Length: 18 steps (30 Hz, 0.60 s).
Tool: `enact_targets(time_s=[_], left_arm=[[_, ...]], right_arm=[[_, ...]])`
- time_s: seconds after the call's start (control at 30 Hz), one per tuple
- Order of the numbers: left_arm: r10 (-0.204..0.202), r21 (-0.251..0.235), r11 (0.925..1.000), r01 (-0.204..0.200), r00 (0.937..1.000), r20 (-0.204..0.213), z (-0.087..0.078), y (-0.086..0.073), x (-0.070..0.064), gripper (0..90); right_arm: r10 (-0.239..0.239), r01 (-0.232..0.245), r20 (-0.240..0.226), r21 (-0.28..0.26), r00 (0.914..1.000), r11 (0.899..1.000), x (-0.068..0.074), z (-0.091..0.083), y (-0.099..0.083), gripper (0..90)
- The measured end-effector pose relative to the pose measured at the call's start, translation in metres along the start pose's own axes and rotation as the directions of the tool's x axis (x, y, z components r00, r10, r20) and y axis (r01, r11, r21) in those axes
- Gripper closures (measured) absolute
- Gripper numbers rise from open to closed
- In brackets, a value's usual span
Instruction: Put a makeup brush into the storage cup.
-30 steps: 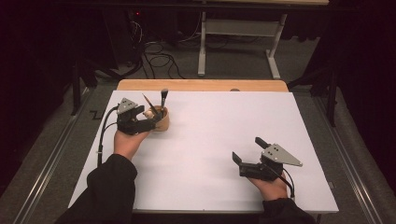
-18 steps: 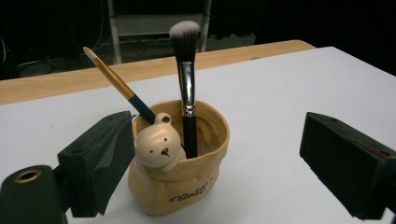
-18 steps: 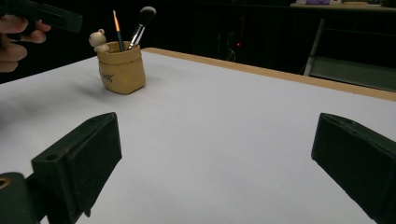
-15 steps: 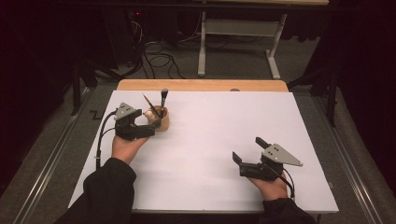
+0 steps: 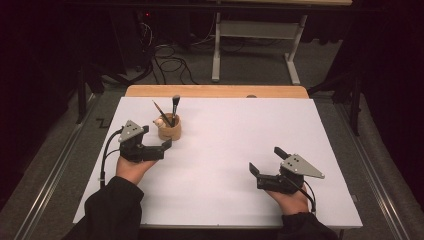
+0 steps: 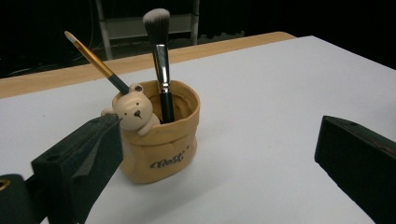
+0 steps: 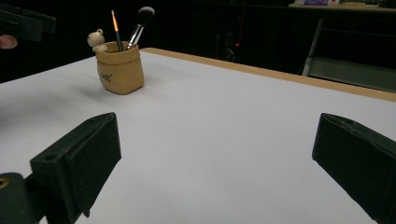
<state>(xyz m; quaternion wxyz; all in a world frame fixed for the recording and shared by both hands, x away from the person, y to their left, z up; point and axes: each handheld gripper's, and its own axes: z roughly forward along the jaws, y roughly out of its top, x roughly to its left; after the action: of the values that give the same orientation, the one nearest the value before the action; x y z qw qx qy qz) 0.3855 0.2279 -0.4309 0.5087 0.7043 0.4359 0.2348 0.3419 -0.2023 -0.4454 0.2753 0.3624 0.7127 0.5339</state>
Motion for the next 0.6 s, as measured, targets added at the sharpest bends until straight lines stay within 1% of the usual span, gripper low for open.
enact_targets(time_s=[0.13, 0.27, 0.4, 0.5, 0.57, 0.6], left_arm=[[0.011, -0.006, 0.9999, -0.011, 0.9999, 0.002, -0.01, -0.009, -0.006, 0.4], [0.016, -0.003, 0.9999, -0.016, 0.9999, 0.003, -0.018, -0.017, -0.01, 0.2], [0.03, 0.002, 0.9995, -0.03, 0.9995, 0.01, -0.027, -0.028, -0.015, 0.1], [0.043, 0.002, 0.9991, -0.043, 0.9986, 0.031, -0.034, -0.035, -0.02, 0.2], [0.026, -0.005, 0.9997, -0.026, 0.9981, 0.056, -0.038, -0.037, -0.021, 0.2], [0.032, -0.013, 0.9994, -0.031, 0.9974, 0.064, -0.041, -0.038, -0.023, 0.2]], right_arm=[[0.002, -0.002, 0.001, 0.001, 1.0, 1.0, 0.0, 0.0, 0.0, 1.0], [0.003, -0.003, 0.004, -0.002, 1.0, 1.0, 0.0, -0.001, 0.001, 0.7], [-0.002, 0.002, 0.008, -0.004, 1.0, 1.0, -0.001, -0.002, 0.001, 0.3], [0.0, 0.001, 0.01, -0.005, 1.0, 1.0, -0.001, -0.003, 0.002, 0.2], [-0.001, 0.001, 0.011, -0.007, 0.9999, 1.0, -0.002, -0.004, 0.002, 0.2], [-0.002, 0.002, 0.012, -0.007, 0.9999, 1.0, -0.002, -0.004, 0.002, 0.2]])
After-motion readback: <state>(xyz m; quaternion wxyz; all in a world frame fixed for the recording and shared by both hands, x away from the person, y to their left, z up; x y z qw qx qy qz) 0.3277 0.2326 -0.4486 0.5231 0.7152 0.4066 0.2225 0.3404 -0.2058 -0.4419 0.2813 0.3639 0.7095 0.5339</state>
